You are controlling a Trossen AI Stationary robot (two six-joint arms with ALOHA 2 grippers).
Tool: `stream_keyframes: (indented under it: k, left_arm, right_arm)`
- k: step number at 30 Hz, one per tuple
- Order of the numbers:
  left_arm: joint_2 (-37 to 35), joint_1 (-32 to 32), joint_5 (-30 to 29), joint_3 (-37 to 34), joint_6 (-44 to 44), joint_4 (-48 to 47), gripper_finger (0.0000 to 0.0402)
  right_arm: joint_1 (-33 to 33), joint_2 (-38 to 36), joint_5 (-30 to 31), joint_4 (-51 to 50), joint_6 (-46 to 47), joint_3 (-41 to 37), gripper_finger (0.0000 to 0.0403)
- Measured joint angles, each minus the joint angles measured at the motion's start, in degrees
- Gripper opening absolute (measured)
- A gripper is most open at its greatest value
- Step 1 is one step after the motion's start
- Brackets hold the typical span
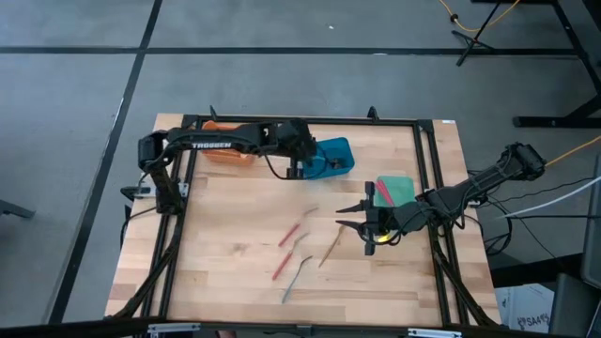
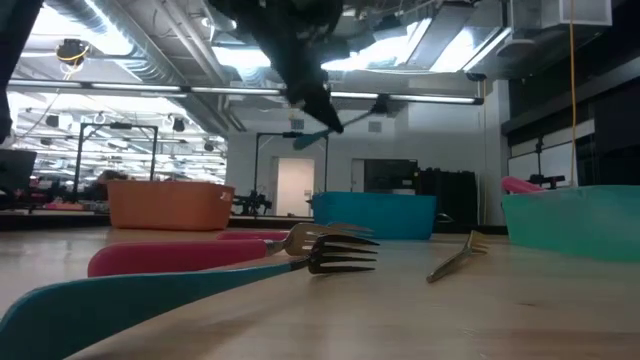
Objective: Sort silverware by color (type)
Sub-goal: Put the blue fork into the blue bin
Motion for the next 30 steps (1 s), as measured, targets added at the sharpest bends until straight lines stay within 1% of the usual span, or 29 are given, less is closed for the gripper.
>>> stream_keyframes:
  k: [6,11,16,21,30]
  left_arm:
    - [4.64,2.00,-5.56,-0.02,10.44,-0.26,0.0000]
    - [7.29,2.68,-9.04,-0.02,15.22,-0.43,0.0000]
    - [9.63,2.62,-13.83,-0.02,20.22,-0.45,0.0000]
    - [11.87,2.39,-15.35,-0.04,20.83,-0.46,0.0003]
    - [11.92,1.81,-15.71,-0.04,20.77,-0.13,0.0014]
  right_arm:
    - [0.00,0.00,2.16,-3.02,-5.11,0.00,0.0101]
    - [0.00,0.00,5.62,-3.23,-6.68,0.00,0.0101]
    - [0.00,0.00,7.44,-3.49,-6.72,0.00,0.0101]
    - [-0.01,0.00,8.16,-3.98,-6.70,0.00,0.0101]
    - [0.00,0.00,8.09,-4.11,-6.71,0.00,0.0101]
